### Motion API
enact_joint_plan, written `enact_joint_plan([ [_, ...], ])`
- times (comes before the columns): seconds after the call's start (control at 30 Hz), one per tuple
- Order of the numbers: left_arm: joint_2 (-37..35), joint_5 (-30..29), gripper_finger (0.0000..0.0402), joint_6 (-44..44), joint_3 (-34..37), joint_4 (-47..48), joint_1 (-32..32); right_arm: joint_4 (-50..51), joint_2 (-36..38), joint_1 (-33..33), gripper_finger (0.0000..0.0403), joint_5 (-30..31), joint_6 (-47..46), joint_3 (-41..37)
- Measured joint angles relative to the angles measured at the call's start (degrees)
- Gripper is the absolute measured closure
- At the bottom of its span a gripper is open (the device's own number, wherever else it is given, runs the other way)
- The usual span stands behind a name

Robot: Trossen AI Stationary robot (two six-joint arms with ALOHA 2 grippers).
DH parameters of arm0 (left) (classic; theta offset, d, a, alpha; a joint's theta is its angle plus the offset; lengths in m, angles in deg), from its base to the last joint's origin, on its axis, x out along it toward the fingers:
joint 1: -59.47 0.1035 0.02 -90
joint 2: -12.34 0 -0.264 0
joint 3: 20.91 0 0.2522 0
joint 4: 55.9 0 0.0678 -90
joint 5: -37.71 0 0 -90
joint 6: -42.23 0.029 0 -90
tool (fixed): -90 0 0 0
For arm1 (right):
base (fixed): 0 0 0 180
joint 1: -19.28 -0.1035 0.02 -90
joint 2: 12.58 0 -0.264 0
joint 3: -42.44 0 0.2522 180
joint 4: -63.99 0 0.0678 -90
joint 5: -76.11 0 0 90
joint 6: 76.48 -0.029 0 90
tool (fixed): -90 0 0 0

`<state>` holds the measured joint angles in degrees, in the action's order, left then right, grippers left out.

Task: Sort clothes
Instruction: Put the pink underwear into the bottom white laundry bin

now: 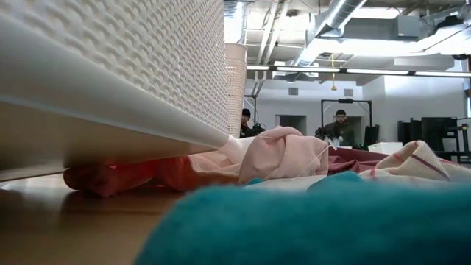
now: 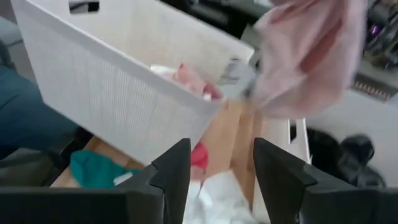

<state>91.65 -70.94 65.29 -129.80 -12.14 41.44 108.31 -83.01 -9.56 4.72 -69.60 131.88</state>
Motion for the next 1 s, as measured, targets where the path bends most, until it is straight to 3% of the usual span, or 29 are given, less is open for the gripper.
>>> enact_joint_plan([
  [0.33, 0.0, -3.5, 0.0401, -6.5, -5.1, 15.9, 0.9, 8.5, 0.0, -2.9, 0.0219, 0.0, -8.8, 0.0],
  [0.5, 0.0, -3.4, 0.0401, -9.2, -6.9, 18.7, -1.2, 11.1, 0.0, -4.7, 0.0219, 0.0, -11.4, 0.0],
  [0.63, 0.0, -1.7, 0.0401, -9.4, -8.5, 19.1, -3.8, 12.3, 0.0, -4.9, 0.0219, 0.0, -12.9, 0.0],
  [0.9, 0.0, 9.4, 0.0401, -10.3, -9.8, 22.3, -9.5, 16.5, 0.0, -4.8, 0.0219, 0.0, -17.3, 0.0],
  [1.0, 0.1, 9.9, 0.0401, -11.7, -9.8, 24.3, -11.8, 17.5, 0.0, -4.8, 0.0219, 0.0, -18.1, 0.0],
])
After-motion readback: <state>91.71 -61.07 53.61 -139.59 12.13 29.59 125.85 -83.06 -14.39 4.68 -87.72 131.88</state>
